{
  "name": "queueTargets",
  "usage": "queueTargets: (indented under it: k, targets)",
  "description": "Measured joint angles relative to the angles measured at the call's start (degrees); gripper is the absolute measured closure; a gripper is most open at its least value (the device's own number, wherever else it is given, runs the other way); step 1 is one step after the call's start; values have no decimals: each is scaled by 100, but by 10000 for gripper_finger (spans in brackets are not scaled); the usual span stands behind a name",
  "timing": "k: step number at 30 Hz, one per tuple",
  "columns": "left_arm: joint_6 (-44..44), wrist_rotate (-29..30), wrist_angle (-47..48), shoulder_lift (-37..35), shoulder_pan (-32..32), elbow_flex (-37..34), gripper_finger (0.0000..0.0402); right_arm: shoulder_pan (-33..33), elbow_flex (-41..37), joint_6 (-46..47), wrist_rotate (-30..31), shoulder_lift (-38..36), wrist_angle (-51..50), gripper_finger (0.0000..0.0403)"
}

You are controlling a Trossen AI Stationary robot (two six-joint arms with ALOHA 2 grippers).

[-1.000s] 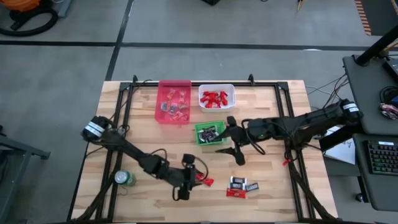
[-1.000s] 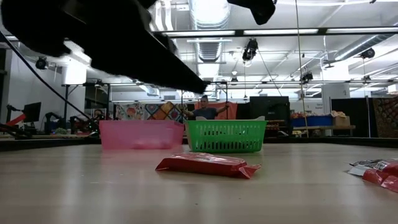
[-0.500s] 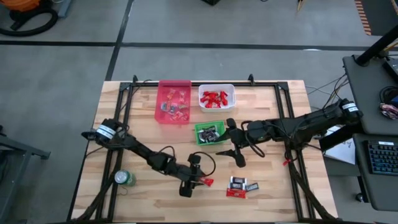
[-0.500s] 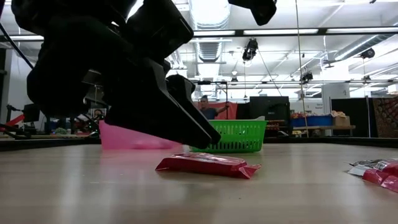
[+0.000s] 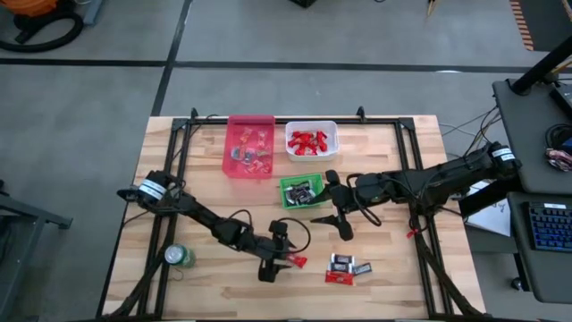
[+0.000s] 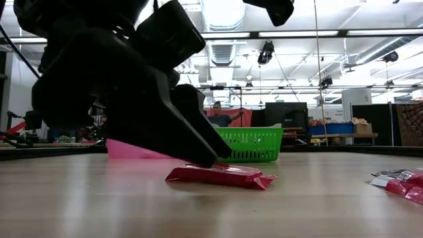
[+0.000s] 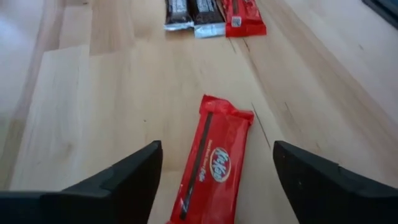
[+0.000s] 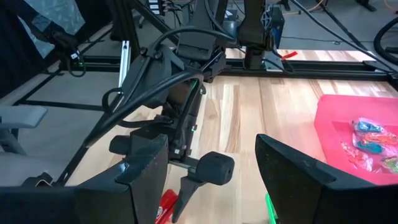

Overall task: Sort candy
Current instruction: Put the red chocolate bar into the white bin

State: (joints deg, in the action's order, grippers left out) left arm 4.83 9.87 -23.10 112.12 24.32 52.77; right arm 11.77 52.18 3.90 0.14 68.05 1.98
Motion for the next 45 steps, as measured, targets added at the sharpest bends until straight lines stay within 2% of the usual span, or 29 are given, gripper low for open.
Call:
queueTargets:
  k: [5, 10, 14, 21, 23, 30, 37, 40, 45]
  targets:
    - [-134, -149, 3, 103, -61, -44, 111, 0, -3, 0, -2, 0, -4, 170]
    - [-75, -384, -218, 283, -96, -44, 140, 0, -29, 0, -2, 0, 0, 170]
    - [-74, -405, -242, 291, -105, -54, 184, 0, -73, -1, -7, 0, -4, 170]
    - [-71, -486, -255, 291, -114, -68, 289, 0, -185, -1, -11, 0, -8, 170]
    - [-69, -486, -259, 291, -118, -69, 306, 0, -190, -2, -11, 0, -8, 170]
    - [-71, -492, -279, 213, -118, -86, 301, 37, -197, -7, -17, 0, -4, 170]
    - [-355, -310, -39, -273, -122, -94, 300, 109, -197, 130, -26, -56, -311, 170]
    - [-545, 72, 249, -598, -120, -94, 303, 125, -197, 344, -16, -165, -575, 170]
    - [-926, 1119, 825, -1239, -265, -96, 296, 136, -197, 744, -13, -360, -1083, 170]
